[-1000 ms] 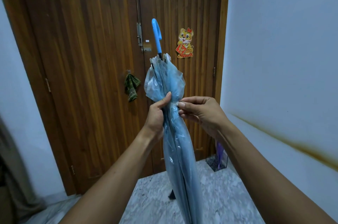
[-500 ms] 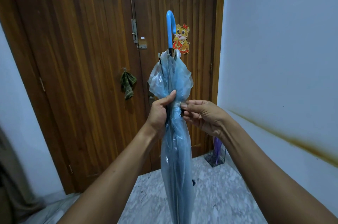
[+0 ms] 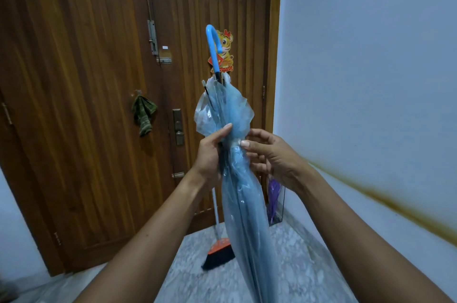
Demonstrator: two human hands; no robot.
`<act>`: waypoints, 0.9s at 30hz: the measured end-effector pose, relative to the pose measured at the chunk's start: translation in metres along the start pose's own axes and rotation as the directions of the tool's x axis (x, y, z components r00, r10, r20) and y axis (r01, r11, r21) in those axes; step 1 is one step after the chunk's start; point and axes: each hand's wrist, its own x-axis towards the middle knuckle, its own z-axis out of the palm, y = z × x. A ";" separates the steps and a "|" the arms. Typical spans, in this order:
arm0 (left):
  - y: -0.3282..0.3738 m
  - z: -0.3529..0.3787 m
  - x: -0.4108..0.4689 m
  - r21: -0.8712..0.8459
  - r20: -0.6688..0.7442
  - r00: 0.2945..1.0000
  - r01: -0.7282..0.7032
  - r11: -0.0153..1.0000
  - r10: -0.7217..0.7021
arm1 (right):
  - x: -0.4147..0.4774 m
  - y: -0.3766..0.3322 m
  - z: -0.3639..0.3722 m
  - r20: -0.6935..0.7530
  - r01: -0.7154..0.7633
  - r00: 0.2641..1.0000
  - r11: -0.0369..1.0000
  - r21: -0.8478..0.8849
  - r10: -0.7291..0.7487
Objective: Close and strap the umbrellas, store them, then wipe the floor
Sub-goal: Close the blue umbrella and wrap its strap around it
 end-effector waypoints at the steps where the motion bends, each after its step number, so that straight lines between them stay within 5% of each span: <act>1: -0.006 0.003 0.008 0.011 -0.002 1.000 -0.007 1.000 0.007 | 0.004 0.002 -0.011 0.011 0.001 1.000 0.999 -0.034 0.000; 7: -0.052 0.002 0.068 0.135 0.030 0.997 0.066 0.989 -0.071 | 0.037 0.016 -0.061 -0.004 0.010 1.000 0.995 -0.102 -0.011; 11: -0.089 -0.019 0.125 0.158 0.046 0.998 0.023 0.987 -0.031 | 0.089 0.031 -0.097 -0.078 0.054 0.993 0.943 -0.329 -0.085; 14: -0.114 -0.047 0.187 0.123 0.011 1.000 -0.001 0.992 0.000 | 0.141 0.050 -0.132 -0.150 0.057 0.981 0.926 -0.374 -0.121; 23: -0.184 -0.109 0.406 0.408 0.066 0.998 -0.043 0.912 0.018 | 0.332 0.085 -0.240 -0.315 -0.095 0.944 0.832 -0.546 -0.099; 27: -0.225 -0.116 0.494 0.370 0.087 0.996 0.001 0.929 -0.035 | 0.401 0.098 -0.289 -0.350 -0.114 0.928 0.793 -0.598 -0.131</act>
